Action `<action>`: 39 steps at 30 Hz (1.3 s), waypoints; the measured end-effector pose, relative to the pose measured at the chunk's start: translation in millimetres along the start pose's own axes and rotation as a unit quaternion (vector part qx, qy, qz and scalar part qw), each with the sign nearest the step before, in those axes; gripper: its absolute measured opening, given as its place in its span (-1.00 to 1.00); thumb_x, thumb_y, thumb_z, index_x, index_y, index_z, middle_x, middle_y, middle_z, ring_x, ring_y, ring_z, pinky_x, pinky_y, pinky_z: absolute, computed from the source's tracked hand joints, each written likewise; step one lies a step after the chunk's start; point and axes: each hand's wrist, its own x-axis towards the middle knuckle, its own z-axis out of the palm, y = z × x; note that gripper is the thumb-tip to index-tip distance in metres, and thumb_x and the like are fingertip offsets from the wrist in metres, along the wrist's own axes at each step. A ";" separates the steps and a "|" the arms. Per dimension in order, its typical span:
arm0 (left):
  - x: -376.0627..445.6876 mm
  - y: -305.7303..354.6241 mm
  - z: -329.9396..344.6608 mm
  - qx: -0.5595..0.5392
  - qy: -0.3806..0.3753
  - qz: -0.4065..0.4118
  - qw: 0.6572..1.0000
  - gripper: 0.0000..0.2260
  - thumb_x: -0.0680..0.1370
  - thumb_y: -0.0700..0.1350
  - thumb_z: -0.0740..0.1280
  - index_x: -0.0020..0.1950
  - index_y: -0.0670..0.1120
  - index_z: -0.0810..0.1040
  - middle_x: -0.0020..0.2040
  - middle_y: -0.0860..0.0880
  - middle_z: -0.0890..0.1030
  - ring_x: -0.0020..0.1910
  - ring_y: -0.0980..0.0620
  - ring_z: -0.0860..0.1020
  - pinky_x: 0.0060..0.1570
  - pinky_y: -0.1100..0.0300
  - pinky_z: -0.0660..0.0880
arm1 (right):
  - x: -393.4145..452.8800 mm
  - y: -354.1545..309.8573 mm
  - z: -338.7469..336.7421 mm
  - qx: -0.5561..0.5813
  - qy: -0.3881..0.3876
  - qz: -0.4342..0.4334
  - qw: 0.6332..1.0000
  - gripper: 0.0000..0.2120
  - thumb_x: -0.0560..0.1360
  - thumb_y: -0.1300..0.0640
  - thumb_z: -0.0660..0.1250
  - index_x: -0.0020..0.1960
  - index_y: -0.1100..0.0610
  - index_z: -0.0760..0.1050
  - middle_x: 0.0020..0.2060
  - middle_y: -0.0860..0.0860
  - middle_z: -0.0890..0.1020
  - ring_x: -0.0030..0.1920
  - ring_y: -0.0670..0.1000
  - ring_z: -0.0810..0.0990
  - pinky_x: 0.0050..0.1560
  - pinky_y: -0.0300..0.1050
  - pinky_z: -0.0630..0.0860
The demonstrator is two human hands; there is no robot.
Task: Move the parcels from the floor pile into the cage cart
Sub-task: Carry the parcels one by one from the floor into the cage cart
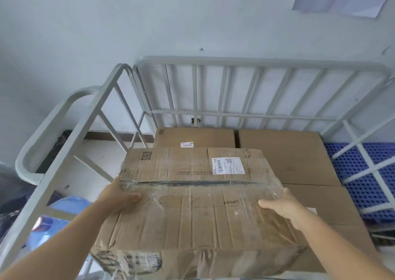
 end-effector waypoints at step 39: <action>206.2 -158.5 194.7 0.112 -0.012 -0.038 0.993 -0.04 0.33 -0.16 0.56 0.49 0.17 -0.02 0.29 -0.16 0.35 0.10 -0.24 0.51 0.08 -0.11 0.48 | 199.6 116.1 231.4 -0.140 0.065 0.148 0.977 0.18 0.34 -0.05 0.56 0.59 0.13 -0.24 0.57 0.12 0.00 0.50 0.22 0.20 0.40 0.19 0.32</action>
